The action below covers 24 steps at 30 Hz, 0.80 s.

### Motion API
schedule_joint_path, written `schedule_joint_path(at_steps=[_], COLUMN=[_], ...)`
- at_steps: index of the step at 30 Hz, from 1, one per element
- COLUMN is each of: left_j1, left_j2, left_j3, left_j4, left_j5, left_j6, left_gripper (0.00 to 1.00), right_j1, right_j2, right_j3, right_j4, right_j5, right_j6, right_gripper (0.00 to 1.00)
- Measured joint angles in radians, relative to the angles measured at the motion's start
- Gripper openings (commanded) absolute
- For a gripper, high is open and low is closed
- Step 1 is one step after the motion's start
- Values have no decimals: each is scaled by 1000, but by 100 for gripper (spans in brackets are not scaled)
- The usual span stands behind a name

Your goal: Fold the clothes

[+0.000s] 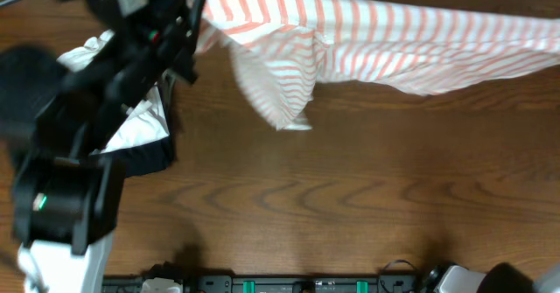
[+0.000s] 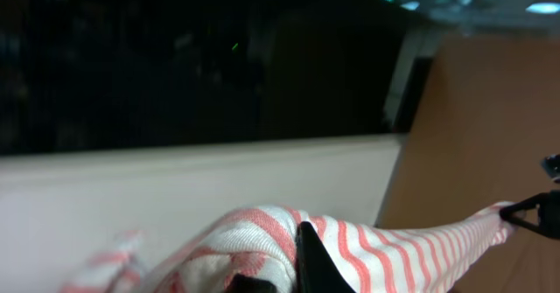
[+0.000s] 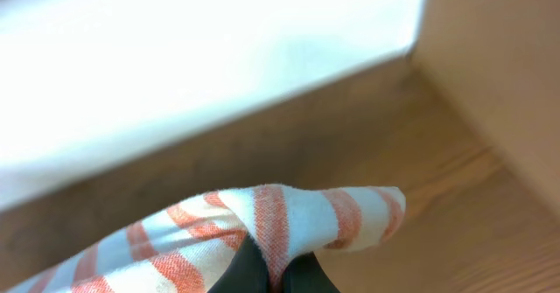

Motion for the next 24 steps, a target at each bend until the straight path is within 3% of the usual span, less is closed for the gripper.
schedule_joint_path(at_steps=[15,20,24], left_j1=[0,-1,-5], left_j2=[-206,-126,57], left_j3=[23,36,41], left_j4=[-37,-109,-140], left_j5=[-2,-58,-68], left_j6=[-14,-13,-10], left_gripper=[6,6,6], right_j1=[-134,-135,-121], right_j2=[-79,-32,79], right_j3=[176,190,193], right_j4=[-6,-24,-76], right_j5=[-97,-129,-156], right_j6=[34,36,37], right_gripper=[1,1,1])
